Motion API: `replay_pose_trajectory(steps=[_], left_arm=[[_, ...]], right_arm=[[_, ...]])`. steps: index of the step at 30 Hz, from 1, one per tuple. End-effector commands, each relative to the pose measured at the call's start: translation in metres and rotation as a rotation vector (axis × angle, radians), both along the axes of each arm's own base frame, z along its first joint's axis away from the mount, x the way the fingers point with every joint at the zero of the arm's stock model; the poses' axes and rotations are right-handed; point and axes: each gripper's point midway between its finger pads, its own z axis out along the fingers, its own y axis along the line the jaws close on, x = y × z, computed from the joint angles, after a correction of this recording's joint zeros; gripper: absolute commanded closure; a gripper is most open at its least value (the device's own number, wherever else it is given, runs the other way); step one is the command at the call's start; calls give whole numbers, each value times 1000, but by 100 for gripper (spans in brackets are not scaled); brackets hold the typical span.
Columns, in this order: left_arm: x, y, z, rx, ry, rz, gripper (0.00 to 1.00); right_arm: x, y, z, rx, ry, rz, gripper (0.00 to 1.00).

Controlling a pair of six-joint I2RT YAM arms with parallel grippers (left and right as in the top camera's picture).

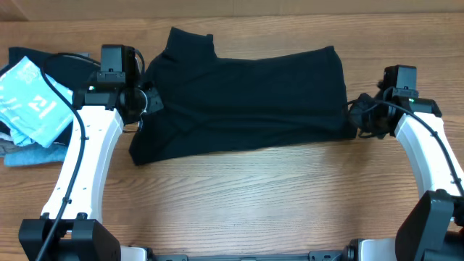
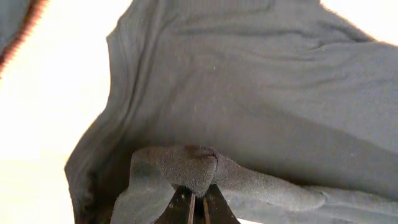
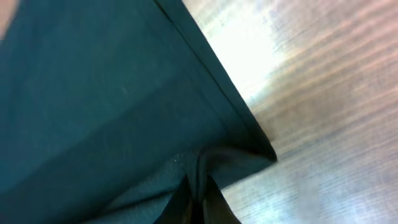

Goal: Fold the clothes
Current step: 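Lift the hem and fold it upward toward the collar with both grippers, then lower the folded hem onto the shirt and release both grippers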

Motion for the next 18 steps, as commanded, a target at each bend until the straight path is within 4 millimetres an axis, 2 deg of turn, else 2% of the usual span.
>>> replay_pose_trajectory(steps=[1, 4, 7, 11, 15, 18], left_arm=[[23, 5, 7, 36, -72, -20, 96], [28, 5, 0, 37, -68, -23, 96], [32, 4, -18, 41, -30, -31, 96], [34, 4, -33, 49, 4, -46, 96], [35, 4, -38, 48, 14, -46, 96], [37, 4, -38, 50, 7, -49, 96]], right_arm=[[20, -7, 14, -45, -80, 13, 96], [25, -8, 16, -51, -101, 17, 96], [28, -6, 15, -53, -108, 24, 96], [32, 6, 2, -48, -87, 56, 96], [41, 16, -13, -67, -81, 107, 96], [46, 16, -19, -86, -85, 126, 96]])
